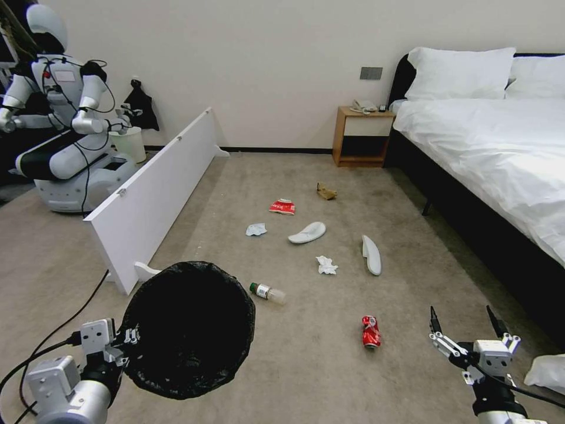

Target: Pick up the trash bin, then pick up the garbage from the floor and place it into the trash bin.

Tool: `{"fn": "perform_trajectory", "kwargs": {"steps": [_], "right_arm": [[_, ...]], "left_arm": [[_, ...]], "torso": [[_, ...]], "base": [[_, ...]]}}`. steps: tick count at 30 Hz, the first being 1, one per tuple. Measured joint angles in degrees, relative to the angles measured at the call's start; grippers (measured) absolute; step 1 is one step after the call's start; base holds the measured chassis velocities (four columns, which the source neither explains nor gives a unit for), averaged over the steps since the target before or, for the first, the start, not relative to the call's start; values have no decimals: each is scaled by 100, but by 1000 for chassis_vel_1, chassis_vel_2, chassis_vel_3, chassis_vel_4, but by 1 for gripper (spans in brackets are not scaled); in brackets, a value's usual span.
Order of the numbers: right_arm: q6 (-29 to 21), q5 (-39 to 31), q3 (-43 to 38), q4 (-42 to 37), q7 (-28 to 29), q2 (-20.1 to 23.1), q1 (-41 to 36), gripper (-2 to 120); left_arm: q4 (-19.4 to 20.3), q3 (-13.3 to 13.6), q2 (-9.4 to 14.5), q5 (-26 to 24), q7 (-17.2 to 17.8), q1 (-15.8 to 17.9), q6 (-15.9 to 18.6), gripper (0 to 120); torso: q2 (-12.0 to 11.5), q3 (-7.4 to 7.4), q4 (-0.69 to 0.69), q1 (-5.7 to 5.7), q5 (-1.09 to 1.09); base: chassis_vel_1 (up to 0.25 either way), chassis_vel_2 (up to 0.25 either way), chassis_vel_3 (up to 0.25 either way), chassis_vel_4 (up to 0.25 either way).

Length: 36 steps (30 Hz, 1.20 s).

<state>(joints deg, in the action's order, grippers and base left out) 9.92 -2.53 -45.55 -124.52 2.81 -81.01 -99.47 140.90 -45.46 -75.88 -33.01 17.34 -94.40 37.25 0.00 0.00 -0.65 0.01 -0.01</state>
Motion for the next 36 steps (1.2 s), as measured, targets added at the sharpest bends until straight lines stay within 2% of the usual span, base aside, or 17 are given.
{"fn": "perform_trajectory", "kwargs": {"steps": [28,36], "right_arm": [[119,44,-82,-45,-49,-18,-23,100],[100,101,-36,-99,49,3,-20,100]], "left_arm": [[34,22,-32,55,-14,-51,-23,2],[102,4,-35,55,-12,-74,-24,2]], "torso": [[0,0,1,0,-1],[0,0,0,0,0]], "base": [[-103,107,99,-107],[-7,12,9,-9]]}}
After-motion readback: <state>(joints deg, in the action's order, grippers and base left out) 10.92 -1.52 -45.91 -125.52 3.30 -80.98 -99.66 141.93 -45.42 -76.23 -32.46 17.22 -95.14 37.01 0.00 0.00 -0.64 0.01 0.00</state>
